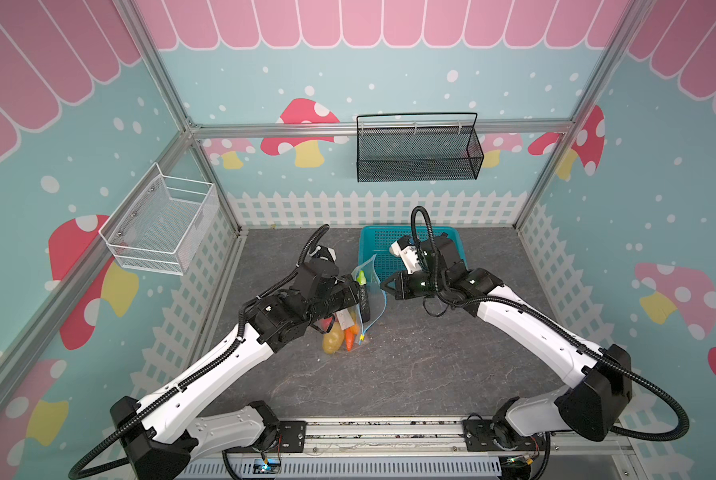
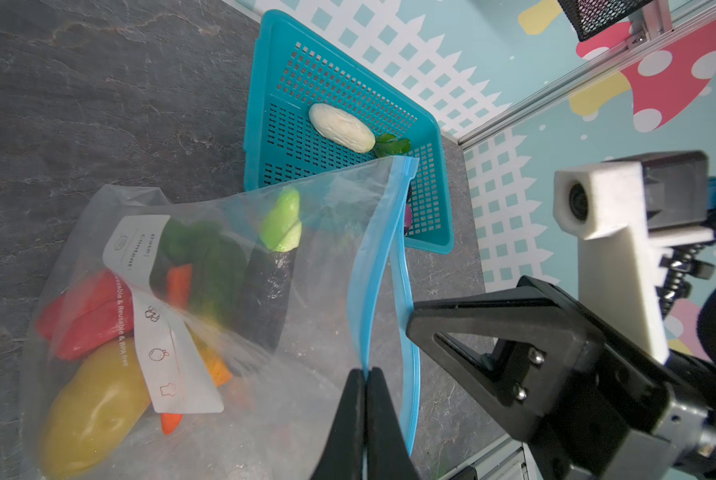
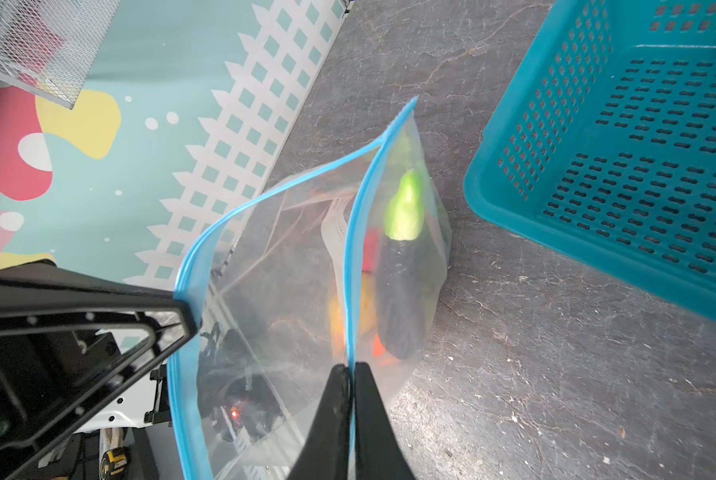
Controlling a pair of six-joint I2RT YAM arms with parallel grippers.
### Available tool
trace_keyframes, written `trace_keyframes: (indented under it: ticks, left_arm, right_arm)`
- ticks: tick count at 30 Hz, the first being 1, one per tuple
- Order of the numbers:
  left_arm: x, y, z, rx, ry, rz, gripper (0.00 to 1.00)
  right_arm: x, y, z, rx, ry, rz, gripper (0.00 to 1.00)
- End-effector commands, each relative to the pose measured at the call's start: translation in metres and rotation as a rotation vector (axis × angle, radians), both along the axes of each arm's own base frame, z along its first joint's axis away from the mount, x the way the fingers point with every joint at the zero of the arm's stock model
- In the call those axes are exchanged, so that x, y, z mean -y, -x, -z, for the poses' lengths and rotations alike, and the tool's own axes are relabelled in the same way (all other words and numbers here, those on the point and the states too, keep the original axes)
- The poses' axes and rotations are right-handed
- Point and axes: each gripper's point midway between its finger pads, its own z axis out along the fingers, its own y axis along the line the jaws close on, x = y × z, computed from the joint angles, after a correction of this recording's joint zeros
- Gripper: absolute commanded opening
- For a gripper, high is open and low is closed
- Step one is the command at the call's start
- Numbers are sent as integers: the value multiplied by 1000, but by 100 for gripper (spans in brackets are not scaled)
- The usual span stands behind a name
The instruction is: Place the food in the zip-top bag and seal the zipper
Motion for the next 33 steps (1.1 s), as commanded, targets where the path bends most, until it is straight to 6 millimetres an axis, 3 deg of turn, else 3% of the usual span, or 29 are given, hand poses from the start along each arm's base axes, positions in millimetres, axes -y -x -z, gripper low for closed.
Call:
trace_keyframes:
  ticks: [1,10,14,19,22,26,33]
  left_arm:
    - [-17,-1,-23,52,-14,-44,0]
    - [-32,2,-40,84,-17,-83,0]
    - [-29,0,-39,77,-14,-80,0]
    - [-28,-4,-32,60,-23,-88,0]
    - [-28,-6,-30,56,-26,-90,0]
    - [-27,-8,-29,53,-27,-88,0]
    - [-25,-9,-27,51,-29,-84,0]
  right_arm:
    - [-5,-5,-6,30,19,-12,9]
    - [-12,-14,-16,75,25,-24,12]
    - [-11,-19,-16,95,46,-17,22]
    - [-2,-21,-13,104,89,5,42]
    - [1,-16,-6,84,99,6,48]
    - [-1,-8,8,32,89,-18,45]
    - [-11,3,-1,16,3,-72,20]
